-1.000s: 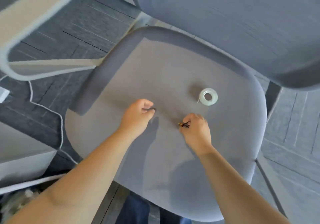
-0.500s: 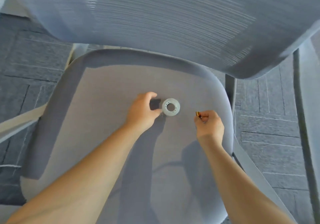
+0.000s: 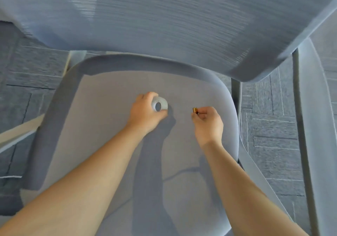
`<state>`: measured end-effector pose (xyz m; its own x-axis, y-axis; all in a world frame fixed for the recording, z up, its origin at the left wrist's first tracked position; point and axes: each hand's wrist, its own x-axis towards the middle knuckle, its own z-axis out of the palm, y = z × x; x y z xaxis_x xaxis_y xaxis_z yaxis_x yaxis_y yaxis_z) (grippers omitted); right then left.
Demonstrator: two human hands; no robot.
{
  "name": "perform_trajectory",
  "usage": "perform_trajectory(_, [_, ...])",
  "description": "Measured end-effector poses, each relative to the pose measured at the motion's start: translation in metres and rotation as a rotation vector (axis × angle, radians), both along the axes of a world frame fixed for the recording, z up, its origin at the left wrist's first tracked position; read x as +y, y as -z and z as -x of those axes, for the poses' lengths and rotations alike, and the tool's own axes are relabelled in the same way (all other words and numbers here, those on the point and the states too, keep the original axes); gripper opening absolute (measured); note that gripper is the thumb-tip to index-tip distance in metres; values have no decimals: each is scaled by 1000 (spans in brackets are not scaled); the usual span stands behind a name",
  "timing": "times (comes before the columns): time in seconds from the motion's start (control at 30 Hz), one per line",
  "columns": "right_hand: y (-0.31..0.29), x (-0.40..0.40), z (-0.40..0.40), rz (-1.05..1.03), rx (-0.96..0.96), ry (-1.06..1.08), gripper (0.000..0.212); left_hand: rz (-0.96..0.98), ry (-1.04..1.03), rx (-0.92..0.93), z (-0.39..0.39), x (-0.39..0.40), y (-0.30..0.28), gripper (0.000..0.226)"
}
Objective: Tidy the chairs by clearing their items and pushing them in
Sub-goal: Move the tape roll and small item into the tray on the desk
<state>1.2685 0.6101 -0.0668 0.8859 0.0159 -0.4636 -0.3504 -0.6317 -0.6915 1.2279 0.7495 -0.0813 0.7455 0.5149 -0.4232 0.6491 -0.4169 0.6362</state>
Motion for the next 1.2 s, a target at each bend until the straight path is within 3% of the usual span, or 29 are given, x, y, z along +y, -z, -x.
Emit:
perform_trajectory(0.23, [-86,56,8,-210,-1,-186,14,195,-270,-210,49,39,-99,36])
perform_trajectory(0.33, [-132,83,24,-298,-37,-334,23,169,-402,-293,87,51,-150,35])
perform_trajectory(0.57, [-234,125,101,-411,-93,-748,13,57,-726,-447,217,51,-257,34])
perform_trajectory(0.9, [-331,167,297,-550,-79,-1224,8,-185,-1195,-482,449,3,-366,31])
perform_trajectory(1.2, [-374,171,524,-638,-121,-1569,7,-337,-1507,-468,672,-57,-404,39])
